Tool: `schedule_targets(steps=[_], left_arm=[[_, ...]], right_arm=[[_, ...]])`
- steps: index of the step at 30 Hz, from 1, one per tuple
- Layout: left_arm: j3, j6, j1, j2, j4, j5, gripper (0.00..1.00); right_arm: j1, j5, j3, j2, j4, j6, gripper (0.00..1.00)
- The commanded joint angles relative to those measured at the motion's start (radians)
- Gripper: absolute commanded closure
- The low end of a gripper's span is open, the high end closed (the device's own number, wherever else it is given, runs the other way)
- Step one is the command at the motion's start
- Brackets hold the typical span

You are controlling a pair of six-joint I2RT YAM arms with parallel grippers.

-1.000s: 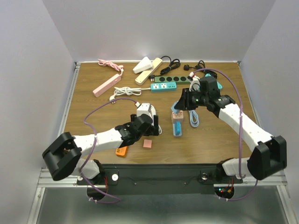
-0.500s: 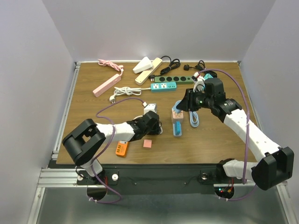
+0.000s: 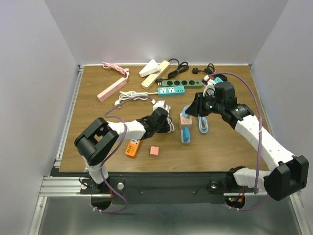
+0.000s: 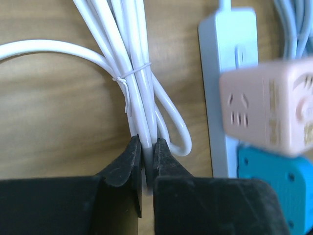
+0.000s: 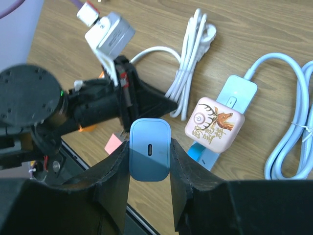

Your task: Insert the plug

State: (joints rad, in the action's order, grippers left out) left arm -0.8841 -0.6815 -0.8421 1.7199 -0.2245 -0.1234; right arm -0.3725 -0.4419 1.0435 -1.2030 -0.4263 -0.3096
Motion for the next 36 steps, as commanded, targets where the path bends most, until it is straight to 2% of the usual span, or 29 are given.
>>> schedule_targets(steps=[1, 10, 13, 17, 21, 23, 25, 28, 31, 36], left_arm=[[-0.122, 0.014, 0.041, 0.065, -0.055, 0.039, 1.0], [-0.416, -0.013, 0.081, 0.286, -0.061, 0.097, 1.0], [-0.469, -0.015, 0.086, 0.323, -0.065, 0.051, 1.0], [-0.538, -0.02, 0.09, 0.365, -0.067, 0.057, 1.0], [-0.514, -0.038, 0.09, 0.321, -0.119, 0.102, 0.65], [-0.455, -0.033, 0.09, 0.261, -0.148, 0.103, 0.22], [-0.409, -0.014, 0.092, 0.213, -0.168, 0.097, 0.02], [-0.325, 0.014, 0.097, 0.112, -0.176, 0.1, 0.01], [-0.177, 0.046, 0.098, -0.021, -0.174, 0.061, 0.01], [0.034, 0.059, 0.103, -0.305, -0.116, -0.184, 0.01]], right_arm=[[0.007, 0.031, 0.0, 0.034, 0.026, 0.004, 1.0], [0.007, 0.06, -0.013, 0.049, 0.008, 0.001, 1.0], [0.007, 0.063, -0.022, 0.071, -0.002, -0.008, 0.99], [0.007, 0.074, -0.037, 0.086, -0.005, -0.02, 1.0], [0.007, 0.081, -0.033, 0.086, -0.015, -0.028, 1.0], [0.007, 0.088, -0.019, 0.088, -0.026, -0.028, 1.0], [0.007, 0.092, -0.007, 0.088, -0.034, -0.026, 1.0], [0.007, 0.094, 0.013, 0.082, -0.043, -0.025, 1.0], [0.006, 0.091, 0.027, 0.076, -0.048, -0.026, 1.0], [0.007, 0.089, 0.029, 0.077, -0.051, -0.028, 1.0]])
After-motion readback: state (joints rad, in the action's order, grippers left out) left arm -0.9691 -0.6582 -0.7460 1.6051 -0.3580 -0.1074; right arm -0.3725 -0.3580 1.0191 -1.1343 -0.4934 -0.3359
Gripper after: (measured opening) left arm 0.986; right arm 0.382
